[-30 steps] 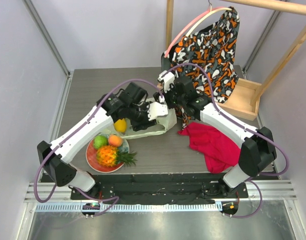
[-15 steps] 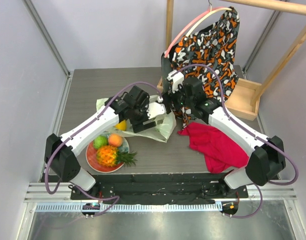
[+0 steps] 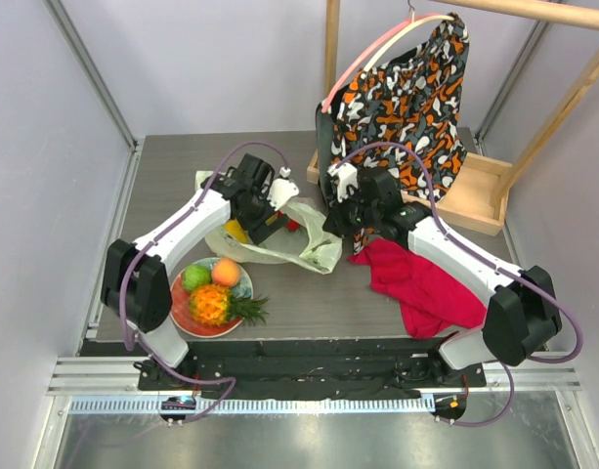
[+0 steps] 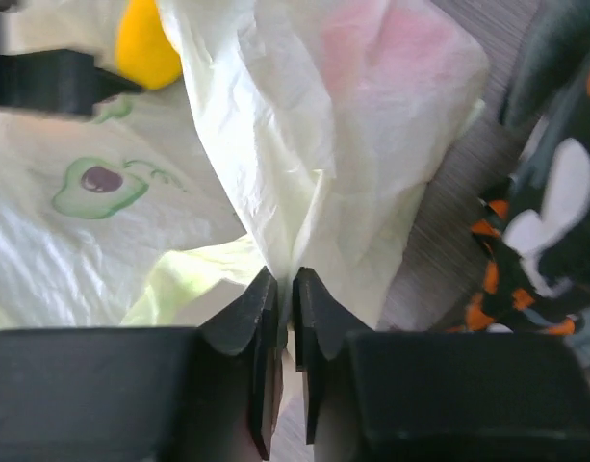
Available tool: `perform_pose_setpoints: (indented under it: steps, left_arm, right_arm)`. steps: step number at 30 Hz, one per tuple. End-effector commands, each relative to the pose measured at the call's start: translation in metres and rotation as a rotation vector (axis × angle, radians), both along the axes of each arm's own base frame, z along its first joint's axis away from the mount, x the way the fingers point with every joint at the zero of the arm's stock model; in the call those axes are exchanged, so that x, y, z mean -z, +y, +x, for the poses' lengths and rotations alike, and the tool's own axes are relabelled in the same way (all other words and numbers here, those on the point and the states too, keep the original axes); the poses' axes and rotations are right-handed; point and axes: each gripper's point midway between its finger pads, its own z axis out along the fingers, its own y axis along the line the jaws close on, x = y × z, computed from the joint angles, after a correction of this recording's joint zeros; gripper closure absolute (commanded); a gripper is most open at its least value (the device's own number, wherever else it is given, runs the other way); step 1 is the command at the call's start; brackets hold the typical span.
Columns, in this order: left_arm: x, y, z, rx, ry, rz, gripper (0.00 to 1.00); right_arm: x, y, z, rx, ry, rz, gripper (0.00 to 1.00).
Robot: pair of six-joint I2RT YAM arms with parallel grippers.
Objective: Take the fake fruits out of the plastic bag
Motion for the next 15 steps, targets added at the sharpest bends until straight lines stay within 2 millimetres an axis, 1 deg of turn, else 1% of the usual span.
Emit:
perform_pose_setpoints:
  steps: [1,2,3,4,6,7,8,9,10,11,12,13,14,15]
  left_arm:
    - [-0.033,0.003,0.02,-0.09,-0.08,-0.106,0.14]
    - [-0.036,0.003,0.016,-0.087,-0.078,-0.115,0.14]
    - [-0.05,0.002,0.011,-0.074,-0.098,-0.147,0.14]
    - [-0.055,-0.004,0.003,-0.059,-0.083,-0.19,0.15]
    - [-0.063,-0.012,-0.007,-0.046,-0.071,-0.245,0.16]
    - [-0.068,-0.022,-0.016,-0.022,-0.064,-0.277,0.16]
    - [-0.064,-0.027,-0.024,-0.019,-0.037,-0.286,0.17]
    - [-0.061,-0.034,-0.032,0.005,-0.019,-0.286,0.17]
    - [-0.059,-0.049,-0.048,0.066,-0.004,-0.282,0.17]
    - [-0.05,-0.052,-0.056,0.093,0.007,-0.255,0.18]
    - [-0.047,-0.057,-0.064,0.117,0.017,-0.245,0.18]
    - [-0.049,-0.064,-0.074,0.149,0.025,-0.251,0.18]
    - [-0.056,-0.07,-0.081,0.167,0.04,-0.28,0.18]
    - [-0.062,-0.073,-0.083,0.177,0.038,-0.293,0.18]
  right_arm:
    - [-0.072,0.025,-0.014,-0.141,-0.085,0.162,0.9]
    - [-0.077,0.026,-0.018,-0.161,-0.081,0.172,0.99]
    - [-0.081,0.026,-0.025,-0.183,-0.074,0.175,0.99]
    - [-0.094,0.026,-0.034,-0.232,-0.105,0.189,0.98]
    - [-0.099,0.023,-0.048,-0.274,-0.117,0.179,0.99]
    - [-0.106,0.02,-0.055,-0.299,-0.153,0.175,0.99]
    - [-0.108,0.018,-0.061,-0.317,-0.164,0.17,0.99]
    - [-0.105,0.015,-0.07,-0.336,-0.16,0.152,0.99]
    - [-0.092,0.007,-0.07,-0.303,-0.17,0.1,0.99]
    - [-0.084,-0.002,-0.073,-0.269,-0.157,0.064,0.99]
    - [-0.072,-0.01,-0.073,-0.234,-0.125,0.026,0.98]
    - [-0.057,-0.017,-0.074,-0.204,-0.081,-0.018,0.92]
    - [-0.045,-0.028,-0.073,-0.159,-0.054,-0.065,0.81]
    - [-0.043,-0.034,-0.07,-0.132,-0.057,-0.072,0.67]
